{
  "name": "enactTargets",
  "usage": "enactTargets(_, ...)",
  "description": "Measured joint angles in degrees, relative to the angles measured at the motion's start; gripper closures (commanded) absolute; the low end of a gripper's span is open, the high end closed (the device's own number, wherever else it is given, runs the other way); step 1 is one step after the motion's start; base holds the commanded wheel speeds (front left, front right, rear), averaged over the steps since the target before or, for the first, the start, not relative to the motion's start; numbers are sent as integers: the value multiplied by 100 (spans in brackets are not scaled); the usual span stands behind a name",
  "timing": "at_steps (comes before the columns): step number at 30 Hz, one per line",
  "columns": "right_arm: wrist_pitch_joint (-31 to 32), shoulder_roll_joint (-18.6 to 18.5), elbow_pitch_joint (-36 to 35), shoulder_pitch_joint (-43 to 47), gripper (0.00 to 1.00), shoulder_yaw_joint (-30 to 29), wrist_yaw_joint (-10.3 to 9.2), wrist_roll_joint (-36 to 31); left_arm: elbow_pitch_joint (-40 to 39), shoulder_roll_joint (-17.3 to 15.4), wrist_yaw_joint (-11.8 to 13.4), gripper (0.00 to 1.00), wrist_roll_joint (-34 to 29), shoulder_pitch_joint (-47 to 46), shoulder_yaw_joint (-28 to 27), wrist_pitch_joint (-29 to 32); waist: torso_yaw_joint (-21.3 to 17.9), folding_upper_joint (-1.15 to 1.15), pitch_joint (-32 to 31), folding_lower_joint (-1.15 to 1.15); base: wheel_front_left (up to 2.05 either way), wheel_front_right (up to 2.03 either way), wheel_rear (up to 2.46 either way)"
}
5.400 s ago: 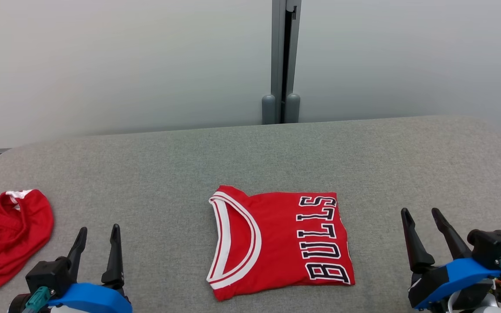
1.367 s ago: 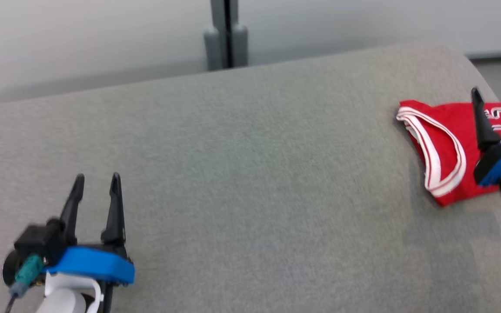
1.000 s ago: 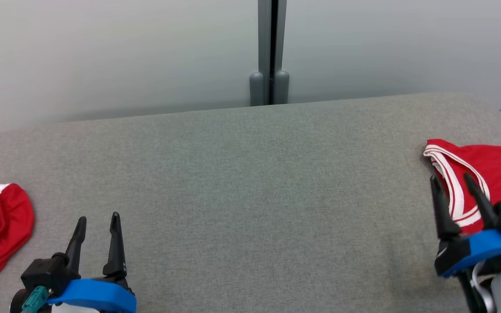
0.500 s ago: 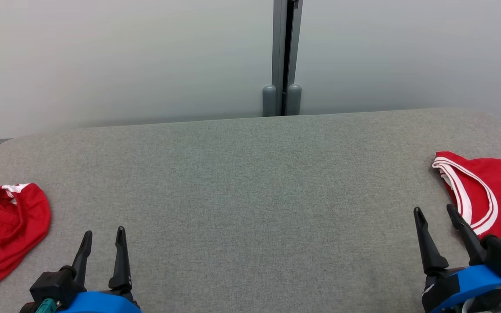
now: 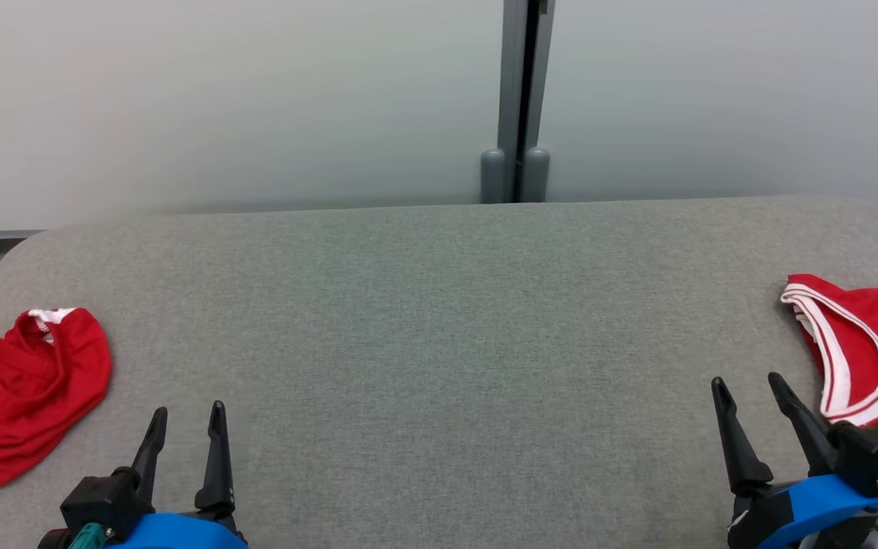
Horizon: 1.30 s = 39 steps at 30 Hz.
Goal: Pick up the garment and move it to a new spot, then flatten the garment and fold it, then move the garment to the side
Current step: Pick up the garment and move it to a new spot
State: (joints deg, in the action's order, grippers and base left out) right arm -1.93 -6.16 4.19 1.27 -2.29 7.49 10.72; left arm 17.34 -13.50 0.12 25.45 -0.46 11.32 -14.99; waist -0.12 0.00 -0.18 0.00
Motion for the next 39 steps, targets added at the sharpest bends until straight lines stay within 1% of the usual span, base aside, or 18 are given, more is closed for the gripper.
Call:
enactTargets(6,-68,-12,77,4,0,-24,0,10,33,-37,-15,0,-132,-86,-2,0,408,0,-58,0,0,0,0)
enactTargets(19,-138,3,168,-23,0,91,0,69,36,-68,-18,0,-178,-50,-82,-1,1875,0,-121,0,0,0,0)
enactTargets(26,-190,-7,269,-65,0,176,0,105,34,-48,-65,0,-182,-38,-44,-1,2567,0,-51,0,0,0,0)
enactTargets(32,-263,-47,387,-111,0,213,0,156,35,-60,-66,0,-175,-13,-90,0,2926,0,39,0,0,0,0)
enactTargets(39,-292,-70,444,-177,0,253,0,165,-1,-63,-65,0,-175,-10,-119,-1,3017,0,101,0,0,0,0)
